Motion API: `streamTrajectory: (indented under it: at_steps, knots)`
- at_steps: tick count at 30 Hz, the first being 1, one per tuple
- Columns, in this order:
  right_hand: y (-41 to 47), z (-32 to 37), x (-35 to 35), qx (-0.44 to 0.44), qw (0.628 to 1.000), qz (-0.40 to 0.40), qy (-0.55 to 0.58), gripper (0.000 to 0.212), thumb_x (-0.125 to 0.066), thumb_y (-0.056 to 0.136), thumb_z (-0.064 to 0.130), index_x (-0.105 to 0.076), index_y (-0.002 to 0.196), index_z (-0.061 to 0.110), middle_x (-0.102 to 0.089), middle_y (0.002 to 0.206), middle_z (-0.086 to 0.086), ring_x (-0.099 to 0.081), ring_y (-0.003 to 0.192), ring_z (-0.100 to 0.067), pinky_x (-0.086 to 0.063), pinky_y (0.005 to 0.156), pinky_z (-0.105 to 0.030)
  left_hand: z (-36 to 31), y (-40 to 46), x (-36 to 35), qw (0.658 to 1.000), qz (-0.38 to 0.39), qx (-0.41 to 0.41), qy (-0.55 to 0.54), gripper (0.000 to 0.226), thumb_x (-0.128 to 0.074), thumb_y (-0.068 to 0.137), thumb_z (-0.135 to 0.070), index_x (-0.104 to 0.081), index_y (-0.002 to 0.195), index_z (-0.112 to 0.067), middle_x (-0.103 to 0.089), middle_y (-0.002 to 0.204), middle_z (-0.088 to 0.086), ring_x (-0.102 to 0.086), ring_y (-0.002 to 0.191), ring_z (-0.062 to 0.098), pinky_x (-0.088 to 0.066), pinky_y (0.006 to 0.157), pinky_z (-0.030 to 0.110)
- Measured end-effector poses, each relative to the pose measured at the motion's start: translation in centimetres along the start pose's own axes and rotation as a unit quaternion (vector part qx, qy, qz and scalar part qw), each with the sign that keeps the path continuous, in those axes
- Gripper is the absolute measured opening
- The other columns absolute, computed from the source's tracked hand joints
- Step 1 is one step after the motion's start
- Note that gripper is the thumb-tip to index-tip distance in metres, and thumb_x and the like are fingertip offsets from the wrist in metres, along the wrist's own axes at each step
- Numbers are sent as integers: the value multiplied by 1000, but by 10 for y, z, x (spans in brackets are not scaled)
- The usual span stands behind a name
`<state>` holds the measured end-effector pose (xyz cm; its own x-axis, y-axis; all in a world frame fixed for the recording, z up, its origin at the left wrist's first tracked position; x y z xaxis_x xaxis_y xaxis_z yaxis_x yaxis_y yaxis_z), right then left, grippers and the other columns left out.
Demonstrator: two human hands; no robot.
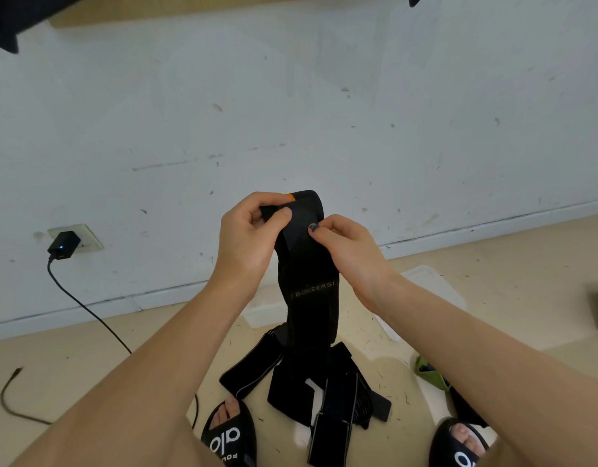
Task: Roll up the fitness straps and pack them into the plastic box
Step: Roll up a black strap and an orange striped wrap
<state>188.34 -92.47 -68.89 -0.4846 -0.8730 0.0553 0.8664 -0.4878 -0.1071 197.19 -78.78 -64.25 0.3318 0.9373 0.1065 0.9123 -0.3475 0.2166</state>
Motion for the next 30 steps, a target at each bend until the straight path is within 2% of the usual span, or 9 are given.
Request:
streamTrajectory:
  at_steps: [5,9,12,14,16,19,23,26,30]
  knots:
    - [-2,7,0,34,997,-1,-67,25,-57,104,29,-59,82,17,-51,68,9,-46,58,-1,-37,60,-16,6,1,-2,999,-18,24,-43,17,-68,93,-5,-73,96,-22,-65,73,-18,-63,80,9,-56,84,39]
    - [-4,10,2,63,992,-22,-108,22,-60,102,32,-58,86,17,-54,74,7,-49,67,-8,-40,67,-22,10,1,-4,996,-36,41,-72,16,-66,94,-8,-70,96,-23,-70,93,-6,-67,91,13,-56,84,37]
    - [-5,16,11,81,988,-73,-109,26,-63,99,43,-56,105,19,-62,98,5,-59,87,-6,-45,74,-20,12,2,-6,995,-36,54,-79,18,-64,95,-8,-68,95,-25,-71,103,-2,-68,101,22,-58,88,42]
    - [-1,21,12,96,986,-72,-113,28,-62,99,48,-57,108,21,-63,103,5,-62,92,-3,-48,77,-19,9,1,-10,997,-23,44,-65,17,-61,96,-8,-67,97,-24,-70,103,-3,-68,98,18,-58,84,39]
    - [2,22,4,89,992,-32,-84,26,-58,102,44,-62,95,19,-66,87,7,-63,76,0,-49,68,-18,7,-2,-16,999,-9,31,-40,15,-60,98,-10,-66,100,-24,-69,103,-3,-68,97,17,-57,83,38]
    - [2,22,0,109,993,-15,-41,25,-56,106,32,-69,91,15,-69,76,7,-68,74,-7,-53,67,-25,4,-4,-23,1000,-1,13,-10,16,-58,99,-14,-63,106,-27,-69,108,-1,-68,104,20,-58,94,46]
    - [0,23,0,117,993,-14,11,25,-56,106,25,-70,93,9,-72,79,-1,-71,75,-14,-57,67,-28,-1,-5,-23,1000,-5,-5,-10,22,-58,100,-18,-58,117,-33,-67,113,5,-69,104,23,-59,93,49]
    - [1,20,-1,91,995,-8,41,24,-58,105,25,-72,94,10,-73,80,-3,-72,77,-15,-58,70,-30,-4,-4,-21,1000,-11,-12,-15,27,-60,95,-19,-59,115,-38,-68,109,9,-70,101,27,-59,91,52]
    - [2,18,-4,49,997,3,66,26,-58,105,28,-74,100,8,-77,90,-9,-75,82,-19,-60,77,-34,-3,-2,-21,1000,-5,-13,0,27,-63,98,-24,-56,120,-39,-67,102,6,-70,97,23,-60,88,44]
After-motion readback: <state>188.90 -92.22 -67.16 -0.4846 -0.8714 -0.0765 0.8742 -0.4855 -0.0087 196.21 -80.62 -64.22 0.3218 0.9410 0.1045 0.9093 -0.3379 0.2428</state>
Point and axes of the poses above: each hand's wrist, its own y-axis towards the middle knuckle, its own x-axis out of the back of the hand, z = x × y, the point moved 9 cm from there along y, towards the middle knuckle
